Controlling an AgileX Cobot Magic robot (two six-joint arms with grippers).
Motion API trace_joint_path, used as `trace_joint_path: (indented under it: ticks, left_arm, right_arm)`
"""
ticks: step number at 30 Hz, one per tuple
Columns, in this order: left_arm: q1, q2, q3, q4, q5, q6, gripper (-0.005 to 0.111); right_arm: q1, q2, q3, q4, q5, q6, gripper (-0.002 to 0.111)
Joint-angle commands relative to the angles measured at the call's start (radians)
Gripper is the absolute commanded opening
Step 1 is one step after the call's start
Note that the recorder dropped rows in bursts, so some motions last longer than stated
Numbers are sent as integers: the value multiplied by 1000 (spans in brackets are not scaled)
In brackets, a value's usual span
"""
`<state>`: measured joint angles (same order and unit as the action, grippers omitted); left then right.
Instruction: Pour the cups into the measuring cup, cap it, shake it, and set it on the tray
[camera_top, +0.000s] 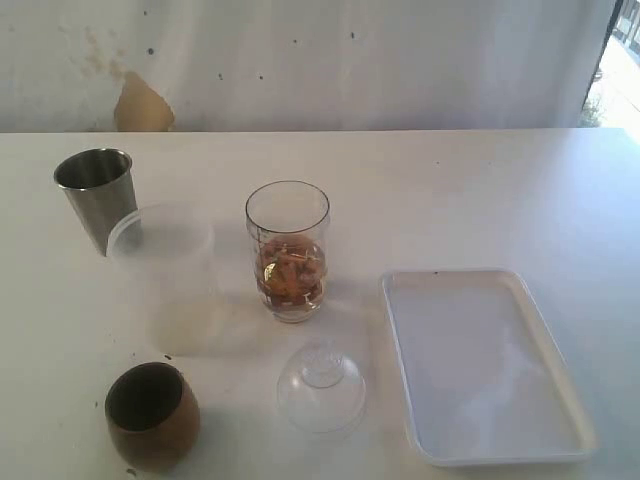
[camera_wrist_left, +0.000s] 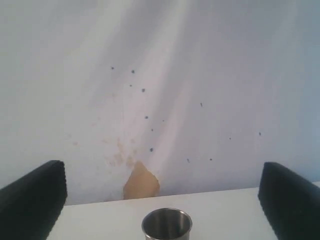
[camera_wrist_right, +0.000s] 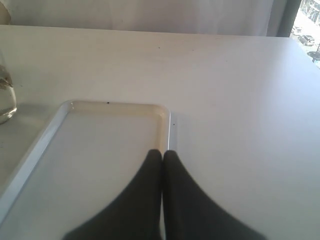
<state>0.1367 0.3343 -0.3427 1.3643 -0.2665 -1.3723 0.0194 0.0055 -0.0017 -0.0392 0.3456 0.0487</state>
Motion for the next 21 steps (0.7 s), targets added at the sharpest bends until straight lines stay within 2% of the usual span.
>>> trace_joint_path:
  ticks: [1, 17, 21]
  left_arm:
    - [1, -5, 4, 5, 6, -6, 105]
    - [1, -6, 4, 4, 6, 3, 105]
    - [1, -30, 4, -120, -1, 108, 105]
  right_arm:
    - [0, -6, 2, -5, -3, -7, 0]
    - [0, -6, 2, -5, -3, -7, 0]
    - [0, -6, 2, -5, -3, -7, 0]
